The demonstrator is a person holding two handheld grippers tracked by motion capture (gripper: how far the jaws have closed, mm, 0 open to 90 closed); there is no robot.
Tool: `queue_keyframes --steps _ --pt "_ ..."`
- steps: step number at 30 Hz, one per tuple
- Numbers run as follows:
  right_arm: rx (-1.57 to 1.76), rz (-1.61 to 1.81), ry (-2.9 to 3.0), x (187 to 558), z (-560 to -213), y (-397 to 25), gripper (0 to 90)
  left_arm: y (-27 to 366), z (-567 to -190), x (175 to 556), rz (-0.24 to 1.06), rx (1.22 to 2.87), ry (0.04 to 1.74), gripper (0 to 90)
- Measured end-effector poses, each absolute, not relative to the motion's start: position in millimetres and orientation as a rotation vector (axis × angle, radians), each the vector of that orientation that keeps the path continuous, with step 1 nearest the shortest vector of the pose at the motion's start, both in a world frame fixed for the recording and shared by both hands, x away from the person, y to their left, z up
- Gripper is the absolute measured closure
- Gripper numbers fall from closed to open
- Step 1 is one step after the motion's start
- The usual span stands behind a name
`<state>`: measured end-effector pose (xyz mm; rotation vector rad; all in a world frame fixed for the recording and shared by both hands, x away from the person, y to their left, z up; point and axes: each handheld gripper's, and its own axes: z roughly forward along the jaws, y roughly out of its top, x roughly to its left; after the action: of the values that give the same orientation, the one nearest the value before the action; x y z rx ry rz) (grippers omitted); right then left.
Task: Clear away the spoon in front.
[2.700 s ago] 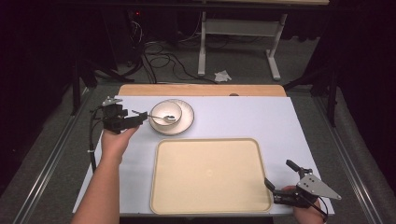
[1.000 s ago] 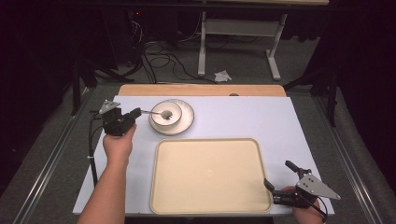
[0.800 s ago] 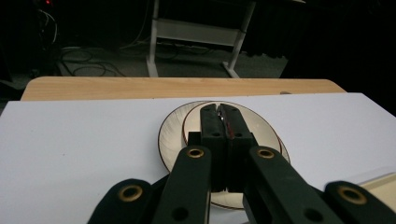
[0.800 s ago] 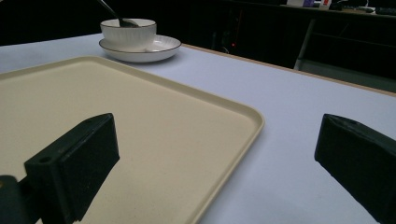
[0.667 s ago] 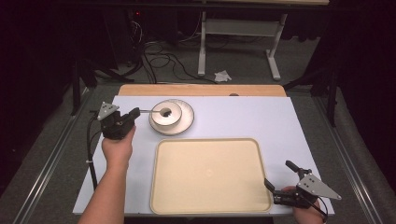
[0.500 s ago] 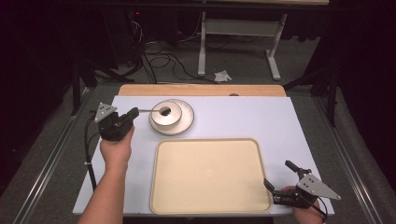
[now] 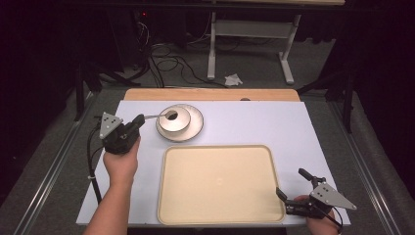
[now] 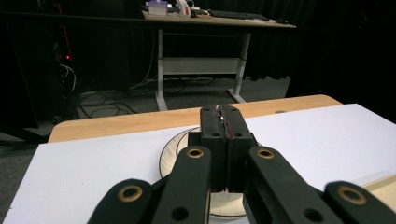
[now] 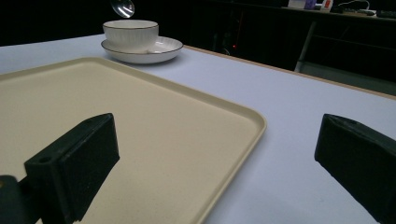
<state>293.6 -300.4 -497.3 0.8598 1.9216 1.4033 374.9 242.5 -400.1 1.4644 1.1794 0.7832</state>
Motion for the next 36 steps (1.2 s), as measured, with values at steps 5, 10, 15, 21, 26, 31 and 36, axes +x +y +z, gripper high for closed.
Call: queue_keyframes --steps 5,10,15,21,26,31,36 --pt "0.866 1.405 1.923 293 -498 -301 0.5 242 -401 371 0.787 1.448 1.166 89.8" --pt "0.868 1.408 1.926 293 -498 -300 0.5 242 -401 363 0.8 1.439 1.143 89.8" --pt "0.86 1.406 1.925 294 -498 -300 0.5 243 -401 352 0.786 1.418 1.116 89.8" --pt "0.86 1.404 1.924 294 -498 -300 0.5 240 -402 334 0.757 1.409 1.076 89.8" --pt "0.858 1.4 1.928 294 -498 -299 0.5 234 -410 316 0.754 1.42 1.045 89.8" --pt "0.854 1.399 1.932 294 -499 -299 0.5 226 -429 298 0.687 1.395 1.023 89.9" --pt "0.856 1.399 1.931 294 -499 -300 0.5 219 -437 289 0.633 1.405 0.986 89.8"
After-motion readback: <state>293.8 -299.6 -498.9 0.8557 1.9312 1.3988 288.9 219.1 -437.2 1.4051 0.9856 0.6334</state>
